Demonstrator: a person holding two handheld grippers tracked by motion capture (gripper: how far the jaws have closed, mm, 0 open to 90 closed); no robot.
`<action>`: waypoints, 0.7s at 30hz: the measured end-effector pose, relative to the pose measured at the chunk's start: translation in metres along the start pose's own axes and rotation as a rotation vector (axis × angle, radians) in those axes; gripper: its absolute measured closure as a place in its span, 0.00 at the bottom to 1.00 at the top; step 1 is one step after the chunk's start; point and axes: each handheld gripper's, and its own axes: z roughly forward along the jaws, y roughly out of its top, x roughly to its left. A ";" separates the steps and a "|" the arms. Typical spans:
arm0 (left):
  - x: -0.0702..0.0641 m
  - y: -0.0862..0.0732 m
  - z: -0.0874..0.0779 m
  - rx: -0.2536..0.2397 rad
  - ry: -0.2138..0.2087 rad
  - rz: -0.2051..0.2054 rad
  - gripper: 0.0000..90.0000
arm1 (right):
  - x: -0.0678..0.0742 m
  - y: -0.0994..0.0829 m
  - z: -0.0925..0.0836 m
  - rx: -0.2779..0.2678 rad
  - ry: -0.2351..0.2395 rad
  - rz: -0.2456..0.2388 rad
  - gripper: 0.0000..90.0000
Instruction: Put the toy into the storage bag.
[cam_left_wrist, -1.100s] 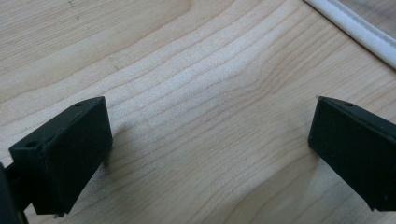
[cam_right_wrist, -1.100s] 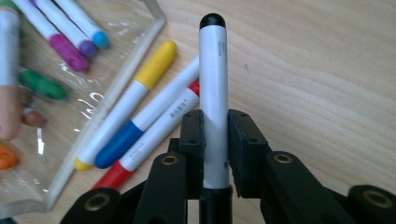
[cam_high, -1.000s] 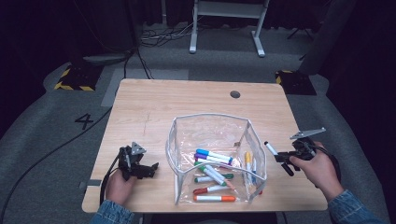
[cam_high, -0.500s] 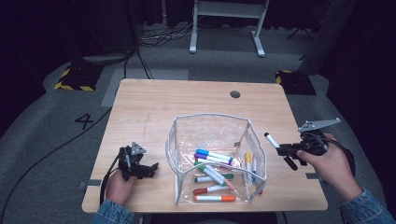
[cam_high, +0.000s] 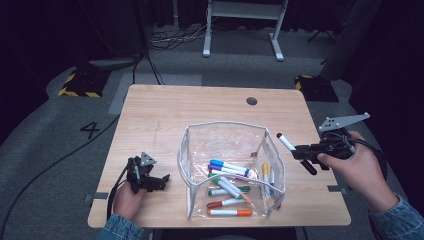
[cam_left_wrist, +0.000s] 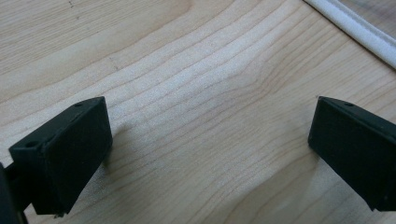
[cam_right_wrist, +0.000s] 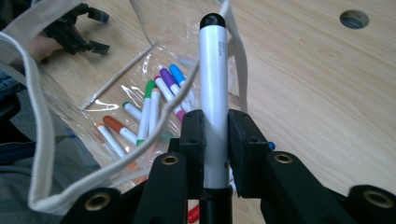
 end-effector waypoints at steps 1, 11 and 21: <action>0.000 0.000 0.000 0.000 0.000 0.000 0.00 | 0.002 0.003 -0.001 -0.001 0.006 -0.008 0.85; 0.000 0.000 0.000 -0.001 -0.001 0.000 0.00 | 0.028 0.034 -0.001 0.008 0.068 -0.094 0.85; 0.000 0.000 0.000 0.001 -0.001 0.001 0.00 | 0.050 0.060 0.017 0.044 0.118 -0.171 0.85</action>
